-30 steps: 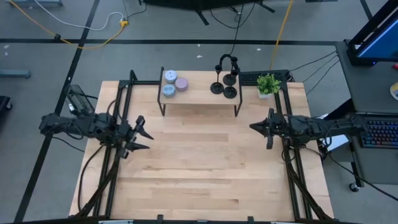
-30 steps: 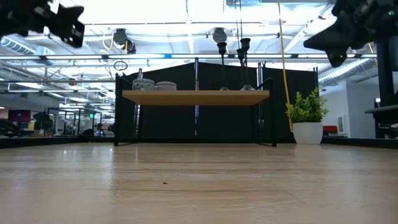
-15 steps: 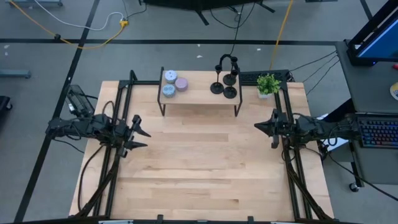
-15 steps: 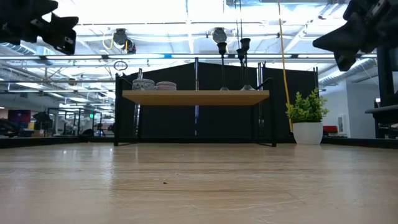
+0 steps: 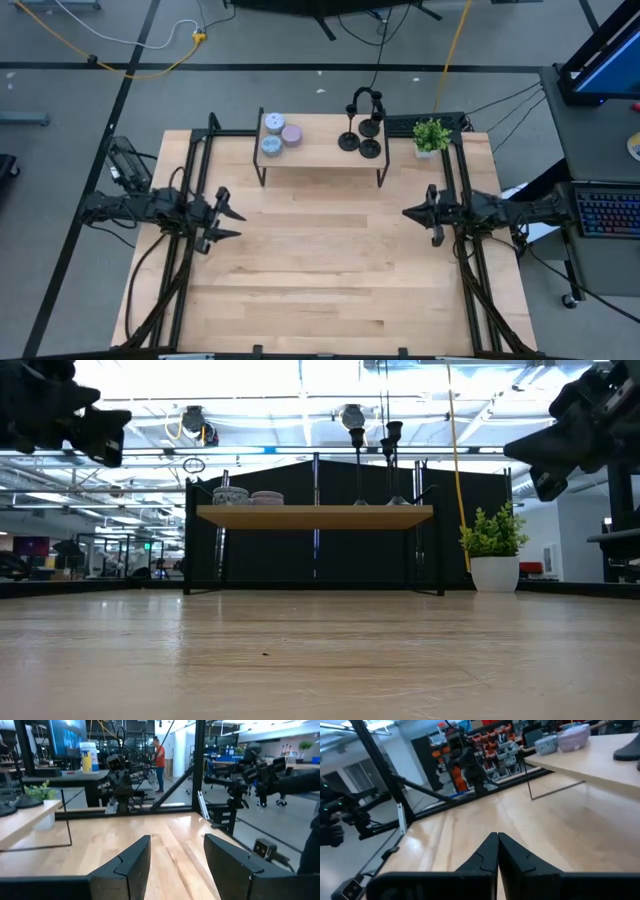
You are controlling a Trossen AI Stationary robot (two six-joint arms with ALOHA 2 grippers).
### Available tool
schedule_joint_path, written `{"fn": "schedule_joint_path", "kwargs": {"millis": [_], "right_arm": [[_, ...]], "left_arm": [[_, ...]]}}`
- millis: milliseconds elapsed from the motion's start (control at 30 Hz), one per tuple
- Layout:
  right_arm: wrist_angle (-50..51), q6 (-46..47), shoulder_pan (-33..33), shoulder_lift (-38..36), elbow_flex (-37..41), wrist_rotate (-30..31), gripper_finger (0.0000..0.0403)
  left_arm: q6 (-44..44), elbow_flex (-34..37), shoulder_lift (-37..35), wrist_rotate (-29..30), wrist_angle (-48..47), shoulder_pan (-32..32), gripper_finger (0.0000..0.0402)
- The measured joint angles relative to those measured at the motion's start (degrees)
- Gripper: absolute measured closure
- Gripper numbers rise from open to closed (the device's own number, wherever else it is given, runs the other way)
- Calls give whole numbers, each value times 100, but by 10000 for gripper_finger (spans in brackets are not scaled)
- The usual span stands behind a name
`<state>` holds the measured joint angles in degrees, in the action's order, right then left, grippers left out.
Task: Pick & Place candle stick holders
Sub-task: Return to Home Position
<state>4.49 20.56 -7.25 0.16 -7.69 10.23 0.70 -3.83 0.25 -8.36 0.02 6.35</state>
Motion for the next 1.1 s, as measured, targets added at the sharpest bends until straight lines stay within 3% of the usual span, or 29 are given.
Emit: {"fn": "schedule_joint_path", "kwargs": {"millis": [433, 633, 833, 1100], "right_arm": [[-91, -165, 2, 11, 195, 3, 403], [-48, -238, 2, 10, 398, 3, 403], [-21, -922, 2, 13, 426, 5, 403], [-9, -932, 4, 48, 431, 10, 403]], "left_arm": [[-304, 54, 0, -19, -267, 0, 213], [-144, 54, 0, -1, -298, 0, 213], [318, 51, 21, 289, -580, 0, 213], [353, 51, 51, 290, -579, 0, 213]]}}
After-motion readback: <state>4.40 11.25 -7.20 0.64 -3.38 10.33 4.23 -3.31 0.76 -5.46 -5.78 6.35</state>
